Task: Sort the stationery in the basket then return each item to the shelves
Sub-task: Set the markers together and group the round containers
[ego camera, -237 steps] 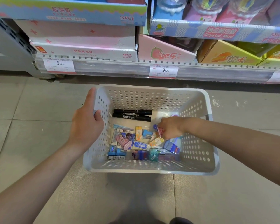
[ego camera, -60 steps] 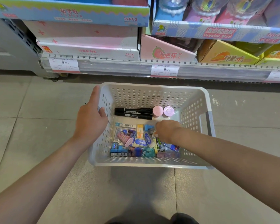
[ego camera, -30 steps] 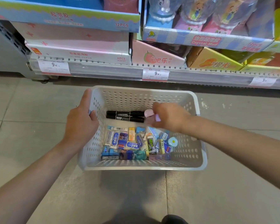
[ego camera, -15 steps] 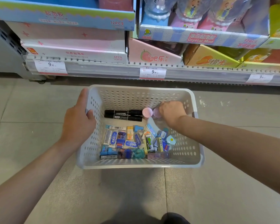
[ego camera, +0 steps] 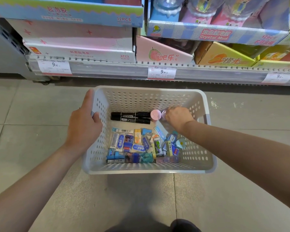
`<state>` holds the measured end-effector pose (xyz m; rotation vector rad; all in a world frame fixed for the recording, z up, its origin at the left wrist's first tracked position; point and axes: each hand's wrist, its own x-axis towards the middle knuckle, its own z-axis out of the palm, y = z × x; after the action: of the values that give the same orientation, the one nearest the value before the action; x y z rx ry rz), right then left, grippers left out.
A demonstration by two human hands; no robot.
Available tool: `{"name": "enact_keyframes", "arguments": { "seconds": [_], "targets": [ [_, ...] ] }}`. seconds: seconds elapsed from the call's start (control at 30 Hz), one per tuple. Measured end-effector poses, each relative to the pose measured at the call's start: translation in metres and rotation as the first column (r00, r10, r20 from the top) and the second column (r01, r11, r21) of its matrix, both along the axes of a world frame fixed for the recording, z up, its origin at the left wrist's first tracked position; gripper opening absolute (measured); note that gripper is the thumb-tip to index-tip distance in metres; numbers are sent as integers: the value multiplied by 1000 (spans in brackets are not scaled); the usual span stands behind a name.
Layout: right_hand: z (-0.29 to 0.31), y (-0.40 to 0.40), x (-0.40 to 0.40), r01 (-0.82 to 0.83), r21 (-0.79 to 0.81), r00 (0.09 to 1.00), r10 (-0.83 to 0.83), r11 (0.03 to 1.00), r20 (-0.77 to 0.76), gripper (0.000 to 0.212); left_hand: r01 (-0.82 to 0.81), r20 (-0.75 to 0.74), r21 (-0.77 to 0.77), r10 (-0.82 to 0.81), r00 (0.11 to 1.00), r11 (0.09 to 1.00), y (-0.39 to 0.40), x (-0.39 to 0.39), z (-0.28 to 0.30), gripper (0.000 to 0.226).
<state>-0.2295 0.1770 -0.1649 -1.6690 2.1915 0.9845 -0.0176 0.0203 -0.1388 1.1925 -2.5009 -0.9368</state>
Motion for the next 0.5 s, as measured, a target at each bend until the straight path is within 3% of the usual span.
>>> {"name": "enact_keyframes", "arguments": {
  "seconds": [0.27, 0.43, 0.5],
  "targets": [
    [0, -5, -3, -9, 18, 1000, 8, 1000, 25, 23, -7, -6, -8, 7, 1000, 1000, 0, 0, -3, 64],
    [-5, -5, -6, -29, 28, 999, 29, 999, 13, 7, -11, -18, 6, 11, 1000, 1000, 1, 0, -2, 65],
    [-5, -4, -6, -34, 56, 999, 32, 998, 35, 15, -11, -23, 21, 12, 1000, 1000, 1, 0, -1, 65]
  ]
}}
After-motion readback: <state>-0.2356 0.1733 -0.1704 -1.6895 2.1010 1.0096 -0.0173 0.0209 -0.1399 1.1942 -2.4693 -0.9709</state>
